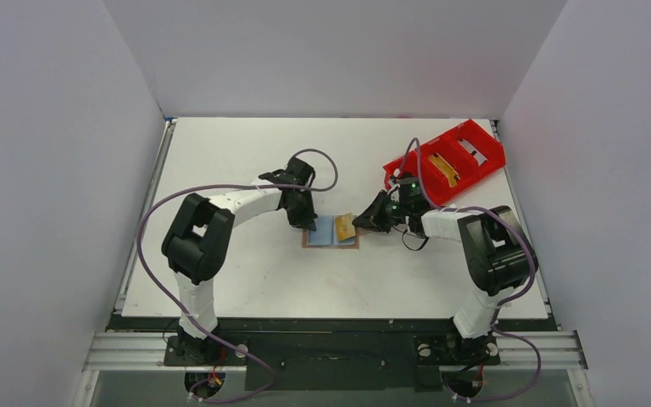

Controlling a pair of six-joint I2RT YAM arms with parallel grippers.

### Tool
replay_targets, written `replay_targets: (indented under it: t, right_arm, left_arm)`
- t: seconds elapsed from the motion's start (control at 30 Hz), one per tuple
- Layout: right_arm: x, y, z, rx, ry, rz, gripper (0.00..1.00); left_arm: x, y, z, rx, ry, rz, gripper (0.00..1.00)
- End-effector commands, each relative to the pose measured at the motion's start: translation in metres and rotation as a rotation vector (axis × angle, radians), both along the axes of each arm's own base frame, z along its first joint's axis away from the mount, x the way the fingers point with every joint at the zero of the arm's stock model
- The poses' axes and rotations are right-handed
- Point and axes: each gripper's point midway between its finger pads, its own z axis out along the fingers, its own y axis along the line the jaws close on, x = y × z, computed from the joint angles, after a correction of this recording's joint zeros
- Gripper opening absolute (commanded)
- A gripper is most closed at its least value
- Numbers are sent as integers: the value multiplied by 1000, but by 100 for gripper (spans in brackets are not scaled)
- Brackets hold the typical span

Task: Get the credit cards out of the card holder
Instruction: Remove the credit card from the card holder, then place the credit card in the storage box.

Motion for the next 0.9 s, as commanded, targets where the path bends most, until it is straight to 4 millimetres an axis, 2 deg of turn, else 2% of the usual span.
replay_targets:
  t: [0.0, 0.1, 0.27, 0.4, 0.6, 0.87]
  right_arm:
    - [12, -3, 25, -7, -93, -8, 0]
    - [13, -4, 30, -1, -99, -9, 0]
    - [16, -3, 41, 11, -114, -10, 0]
    - [18, 0, 49, 49, -110, -19, 0]
    - [23, 9, 72, 157, -127, -28, 0]
    - [26, 14, 87, 224, -128, -41, 0]
  left_arm:
    - [10, 3, 9, 21, -14, -7, 0]
    - [14, -6, 25, -24, -29, -17, 2]
    - [22, -18, 57, -122, -67, -17, 21]
    - [23, -28, 72, -233, -59, -16, 32]
    - [20, -44, 82, -454, -15, -9, 41]
    - [19, -56, 82, -587, 25, 10, 48]
